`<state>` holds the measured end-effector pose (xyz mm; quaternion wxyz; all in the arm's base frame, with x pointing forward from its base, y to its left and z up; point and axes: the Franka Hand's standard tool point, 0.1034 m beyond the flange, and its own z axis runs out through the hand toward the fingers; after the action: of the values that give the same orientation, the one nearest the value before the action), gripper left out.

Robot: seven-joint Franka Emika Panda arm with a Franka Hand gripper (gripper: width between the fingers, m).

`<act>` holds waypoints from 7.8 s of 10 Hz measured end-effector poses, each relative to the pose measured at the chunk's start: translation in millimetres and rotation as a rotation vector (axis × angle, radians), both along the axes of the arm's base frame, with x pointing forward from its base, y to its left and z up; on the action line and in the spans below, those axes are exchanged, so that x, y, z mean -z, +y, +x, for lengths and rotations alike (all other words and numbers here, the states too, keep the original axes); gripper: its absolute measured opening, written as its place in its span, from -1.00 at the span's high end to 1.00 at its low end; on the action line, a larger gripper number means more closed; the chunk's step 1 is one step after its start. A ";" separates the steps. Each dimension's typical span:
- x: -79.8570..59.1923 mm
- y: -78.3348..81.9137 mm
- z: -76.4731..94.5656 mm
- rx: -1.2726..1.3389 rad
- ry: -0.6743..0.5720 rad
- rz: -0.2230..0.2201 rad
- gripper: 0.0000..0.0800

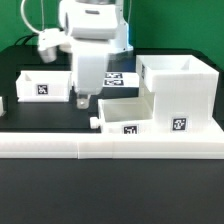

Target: Assemble drawer

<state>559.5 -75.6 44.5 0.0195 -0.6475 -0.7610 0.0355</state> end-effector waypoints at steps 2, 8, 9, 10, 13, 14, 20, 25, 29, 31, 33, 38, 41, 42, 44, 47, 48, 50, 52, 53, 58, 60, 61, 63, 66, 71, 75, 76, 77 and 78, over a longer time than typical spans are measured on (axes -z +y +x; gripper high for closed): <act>3.4 -2.7 2.9 0.000 0.046 0.070 -0.62; 17.3 -7.4 1.1 0.036 0.094 0.154 -0.62; 21.6 0.9 0.9 0.026 0.100 0.162 -0.62; 22.6 10.5 1.9 0.019 0.102 0.168 -0.62; 21.1 32.2 4.8 0.081 0.110 0.148 -0.62; 20.6 33.4 6.2 0.107 0.110 0.125 -0.62; 20.6 34.7 7.3 0.181 0.110 0.073 -0.62; 13.7 35.9 8.2 0.101 0.156 -0.010 -0.62; 11.1 34.9 8.2 0.123 0.173 -0.014 -0.62; 11.2 33.4 7.1 0.096 0.186 -0.006 -0.62; 6.1 31.4 17.0 0.072 0.206 0.006 -0.62; 4.1 58.7 29.8 0.139 0.219 0.001 -0.62; 0.4 89.8 35.3 0.179 0.210 -0.010 -0.62; -0.8 86.9 34.4 0.177 0.213 -0.012 -0.62; 0.6 69.4 29.8 0.142 0.220 -0.008 -0.62; 4.5 61.7 12.8 0.139 0.247 -0.013 -0.62; 6.5 65.7 7.9 0.140 0.254 -0.013 -0.62; 7.8 80.1 6.1 0.156 0.257 -0.016 -0.62; 8.1 88.6 8.4 0.166 0.260 -0.022 -0.62; 6.7 89.8 10.6 0.174 0.269 -0.027 -0.62; 6.7 45.9 12.2 0.034 0.265 0.013 -0.62; -1.0 29.4 12.1 0.002 0.243 0.022 -0.62; -7.9 23.0 9.6 0.002 0.223 0.020 -0.62; -24.7 20.1 -4.7 0.007 0.148 0.014 -0.62; -32.7 21.1 -55.5 0.021 0.089 0.014 -0.62; -27.3 23.6 -65.6 0.155 0.102 0.004 -0.62; -17.4 11.9 -87.9 0.494 0.020 -0.024 -0.62; -16.6 4.4 -106.0 0.590 -0.020 -0.028 -0.62; -15.8 -3.7 -120.4 0.645 -0.049 -0.028 -0.62; -14.0 -11.0 -128.6 0.708 -0.068 -0.026 -0.62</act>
Offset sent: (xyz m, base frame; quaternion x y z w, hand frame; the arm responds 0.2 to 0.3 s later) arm 0.0145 0.0218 -0.0123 0.0051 0.2061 0.0154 0.9784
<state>430.9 -86.6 58.5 -0.0031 -0.8722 -0.4890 0.0145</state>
